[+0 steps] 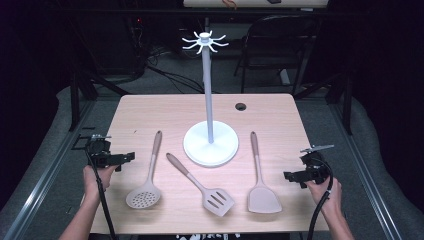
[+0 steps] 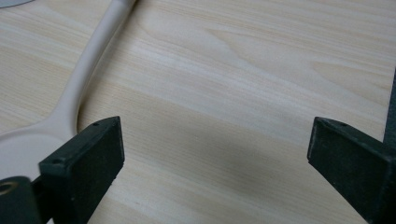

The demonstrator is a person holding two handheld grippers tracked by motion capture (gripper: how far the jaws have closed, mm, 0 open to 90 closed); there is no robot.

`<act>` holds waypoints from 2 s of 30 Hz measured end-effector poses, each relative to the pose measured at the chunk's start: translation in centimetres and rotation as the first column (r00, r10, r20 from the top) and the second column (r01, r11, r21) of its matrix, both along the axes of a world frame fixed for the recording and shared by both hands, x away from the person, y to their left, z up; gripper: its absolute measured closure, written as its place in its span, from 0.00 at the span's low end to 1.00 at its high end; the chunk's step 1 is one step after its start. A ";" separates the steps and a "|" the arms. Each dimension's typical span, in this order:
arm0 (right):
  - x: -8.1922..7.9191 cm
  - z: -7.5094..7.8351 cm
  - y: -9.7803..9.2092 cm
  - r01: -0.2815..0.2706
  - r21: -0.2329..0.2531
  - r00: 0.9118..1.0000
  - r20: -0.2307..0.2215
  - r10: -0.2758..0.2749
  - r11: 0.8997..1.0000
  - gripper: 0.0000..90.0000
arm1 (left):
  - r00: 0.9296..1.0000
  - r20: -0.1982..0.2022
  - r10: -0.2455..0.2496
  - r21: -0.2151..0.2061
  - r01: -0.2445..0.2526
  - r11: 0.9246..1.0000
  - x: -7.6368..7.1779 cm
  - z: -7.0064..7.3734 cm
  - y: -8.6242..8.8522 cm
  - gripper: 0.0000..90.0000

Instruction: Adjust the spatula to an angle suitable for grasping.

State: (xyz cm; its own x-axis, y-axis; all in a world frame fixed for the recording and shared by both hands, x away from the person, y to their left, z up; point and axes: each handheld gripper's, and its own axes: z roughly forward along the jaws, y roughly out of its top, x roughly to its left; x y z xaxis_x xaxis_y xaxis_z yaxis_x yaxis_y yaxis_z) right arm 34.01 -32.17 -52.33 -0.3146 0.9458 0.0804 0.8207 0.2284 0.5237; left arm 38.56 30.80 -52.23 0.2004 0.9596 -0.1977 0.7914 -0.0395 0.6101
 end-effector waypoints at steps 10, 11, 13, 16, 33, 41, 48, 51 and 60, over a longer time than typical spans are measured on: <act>0.2 0.5 1.5 -0.028 0.005 1.000 -0.003 0.029 1.000 0.09 | 0.999 -0.019 -0.031 0.014 0.031 0.999 0.6 -0.3 -0.7 0.00; 0.3 0.6 1.6 -0.032 0.004 0.999 -0.005 0.032 0.999 0.09 | 0.999 -0.018 -0.030 0.015 0.030 0.999 0.6 -0.3 -0.7 0.00; 0.3 0.7 1.9 -0.045 0.003 0.999 -0.006 0.045 0.999 0.09 | 0.999 -0.014 -0.028 0.013 0.028 1.000 0.6 -0.2 -0.6 0.00; 0.5 0.9 2.6 -0.063 0.005 0.998 -0.007 0.063 0.998 0.11 | 1.000 -0.016 -0.027 0.011 0.028 1.000 0.6 -0.2 -0.6 0.00; 2.9 0.3 9.6 -0.151 -0.031 0.986 -0.078 0.148 0.988 0.51 | 0.999 -0.026 -0.044 0.023 0.045 0.999 0.5 -0.5 -0.1 0.00; 3.9 -0.4 10.4 -0.147 -0.028 0.981 -0.131 0.142 0.989 0.67 | 0.999 -0.033 -0.036 0.026 0.036 0.999 0.3 -0.6 0.1 0.00; 4.3 -1.0 11.0 -0.135 -0.040 0.979 -0.158 0.127 0.990 0.70 | 0.998 -0.031 -0.047 0.033 0.048 0.998 0.4 -0.7 -0.1 0.00; 4.3 -1.4 11.1 -0.139 -0.049 0.976 -0.173 0.129 0.989 0.70 | 0.998 -0.033 -0.051 0.034 0.052 0.998 0.5 -0.7 -0.2 0.00; 4.3 -1.7 11.0 -0.151 -0.077 0.975 -0.178 0.136 0.986 0.73 | 0.998 -0.029 -0.057 0.031 0.058 0.998 0.5 -0.6 -0.1 0.00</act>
State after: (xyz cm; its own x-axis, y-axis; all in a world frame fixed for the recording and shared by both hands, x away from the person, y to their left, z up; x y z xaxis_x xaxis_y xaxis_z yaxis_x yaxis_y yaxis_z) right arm 38.35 -21.18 -53.99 -0.4363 0.8977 0.0624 0.8518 0.3896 0.3503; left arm 39.09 30.68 -52.86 0.2506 0.9523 -0.1740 0.8039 -0.1045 0.5856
